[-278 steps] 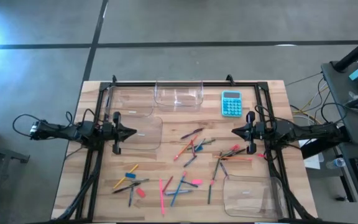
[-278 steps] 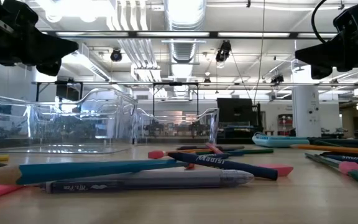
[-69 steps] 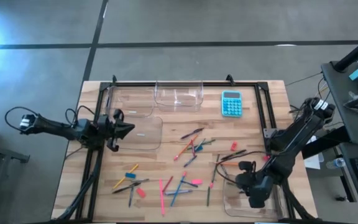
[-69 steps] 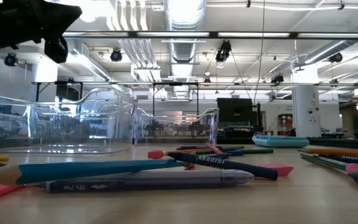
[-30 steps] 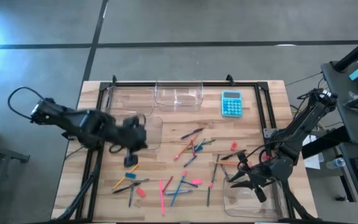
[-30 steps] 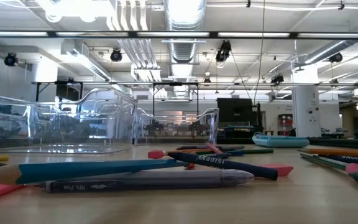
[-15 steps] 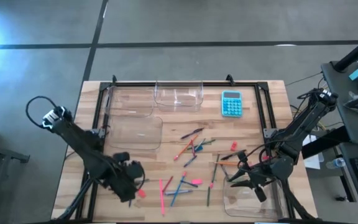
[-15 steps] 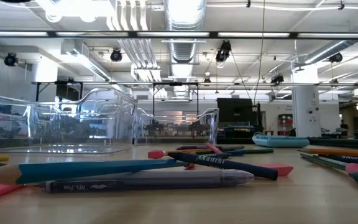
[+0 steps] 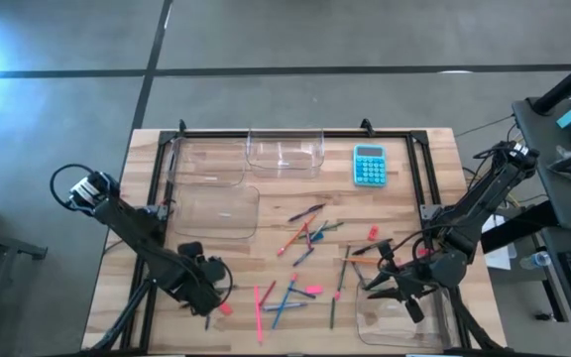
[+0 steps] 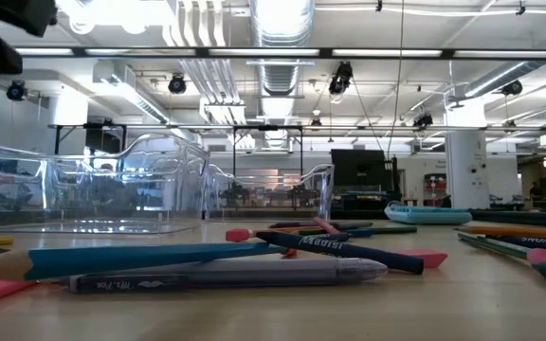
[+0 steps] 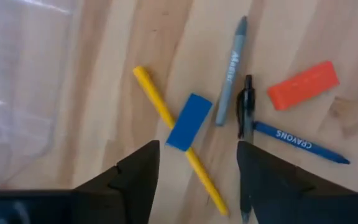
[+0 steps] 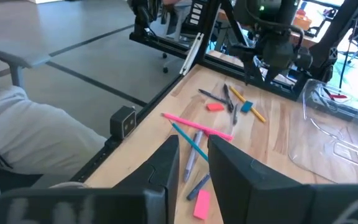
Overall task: Sort crayons/erasers/pens/pencils in bins
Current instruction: Put the bottom blue eraser into the middle left transparent bin
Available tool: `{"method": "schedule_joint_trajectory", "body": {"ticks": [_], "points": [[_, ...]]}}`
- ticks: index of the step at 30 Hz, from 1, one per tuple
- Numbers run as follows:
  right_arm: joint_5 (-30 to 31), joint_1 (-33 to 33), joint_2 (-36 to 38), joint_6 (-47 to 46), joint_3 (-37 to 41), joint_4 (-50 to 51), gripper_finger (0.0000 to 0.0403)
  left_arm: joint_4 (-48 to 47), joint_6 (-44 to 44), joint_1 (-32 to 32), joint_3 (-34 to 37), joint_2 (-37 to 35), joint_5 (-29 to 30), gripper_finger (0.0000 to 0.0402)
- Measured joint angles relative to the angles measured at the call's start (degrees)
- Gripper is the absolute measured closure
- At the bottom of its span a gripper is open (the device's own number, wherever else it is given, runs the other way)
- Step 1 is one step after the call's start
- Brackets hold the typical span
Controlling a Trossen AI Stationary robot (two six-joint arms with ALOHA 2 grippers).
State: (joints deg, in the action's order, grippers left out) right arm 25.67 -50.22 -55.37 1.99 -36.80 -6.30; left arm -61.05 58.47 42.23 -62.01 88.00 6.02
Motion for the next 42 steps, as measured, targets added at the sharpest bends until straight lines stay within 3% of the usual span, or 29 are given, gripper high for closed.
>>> {"method": "schedule_joint_trajectory", "body": {"ticks": [5,21,42], "points": [[0.0,0.0,0.0,0.0,0.0,0.0,0.0325,6.8,-1.8,0.3,5.5,0.0,-0.1,0.0197],[0.0,0.0,0.0,0.0,0.0,0.0,0.0326,11.3,-2.2,0.3,12.7,0.0,0.2,0.0197],[0.0,0.0,0.0,-0.4,0.0,0.0,0.033,12.9,-1.8,0.3,13.5,0.3,1.6,0.0197]]}}
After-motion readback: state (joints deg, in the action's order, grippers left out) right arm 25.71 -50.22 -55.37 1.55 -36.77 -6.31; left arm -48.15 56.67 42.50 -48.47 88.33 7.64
